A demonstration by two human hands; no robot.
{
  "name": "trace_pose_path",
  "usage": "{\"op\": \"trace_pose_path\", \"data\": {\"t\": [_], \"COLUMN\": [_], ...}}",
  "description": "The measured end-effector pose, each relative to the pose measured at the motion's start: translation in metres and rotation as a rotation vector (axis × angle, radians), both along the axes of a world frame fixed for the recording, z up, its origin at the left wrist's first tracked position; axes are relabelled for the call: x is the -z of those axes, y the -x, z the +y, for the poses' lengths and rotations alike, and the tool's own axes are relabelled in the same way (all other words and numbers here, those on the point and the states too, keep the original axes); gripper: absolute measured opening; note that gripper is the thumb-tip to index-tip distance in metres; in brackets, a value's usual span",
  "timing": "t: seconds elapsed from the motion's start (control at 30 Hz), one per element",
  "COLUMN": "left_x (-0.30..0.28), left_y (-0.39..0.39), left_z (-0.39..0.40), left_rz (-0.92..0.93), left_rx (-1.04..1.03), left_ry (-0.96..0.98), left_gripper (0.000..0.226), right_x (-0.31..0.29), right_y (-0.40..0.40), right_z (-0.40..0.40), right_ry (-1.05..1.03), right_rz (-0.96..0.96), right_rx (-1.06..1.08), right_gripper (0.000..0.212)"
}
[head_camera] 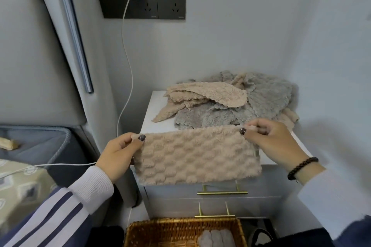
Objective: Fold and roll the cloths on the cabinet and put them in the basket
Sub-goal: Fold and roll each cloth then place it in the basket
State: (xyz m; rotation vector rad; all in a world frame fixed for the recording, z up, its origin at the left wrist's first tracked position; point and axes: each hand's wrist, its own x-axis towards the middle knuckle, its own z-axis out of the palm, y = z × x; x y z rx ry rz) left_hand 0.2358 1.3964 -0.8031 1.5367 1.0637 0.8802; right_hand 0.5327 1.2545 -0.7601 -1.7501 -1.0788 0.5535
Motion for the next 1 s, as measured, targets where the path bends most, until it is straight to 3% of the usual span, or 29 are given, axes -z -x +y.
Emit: {"op": "trace_pose_path", "data": {"t": [0.1,0.3,0.77,0.9,1.0], "left_x": [0.004,0.016,0.016,0.011,0.011], "left_y": [-0.007,-0.019,-0.036,-0.040,-0.048], "left_z": [0.014,0.023,0.026,0.017,0.003], "left_rz": [0.075,0.433,0.821,0.960,0.840], "left_rx": [-0.099,-0.180,-0.187,-0.210,-0.123], "left_ry": [-0.029,-0.202,-0.465,-0.766,-0.985], "left_gripper": [0.024,0.027,0.020,0.009,0.027], "right_x": [0.011,0.038,0.056,0.053,0.047], "right_y": [0.003,-0.002,-0.004,0.004,0.017], "right_z": [0.028,0.056,0.073,0.071,0.066], "right_ry": [-0.007,0.125,0.174,0.203,0.023], "right_rz": [-0.050,-0.235,-0.533,-0.536,-0.744], "right_rx": [0.045,0.075,0.200,0.233,0.237], "right_gripper": [0.010,0.011,0.015,0.013,0.032]}}
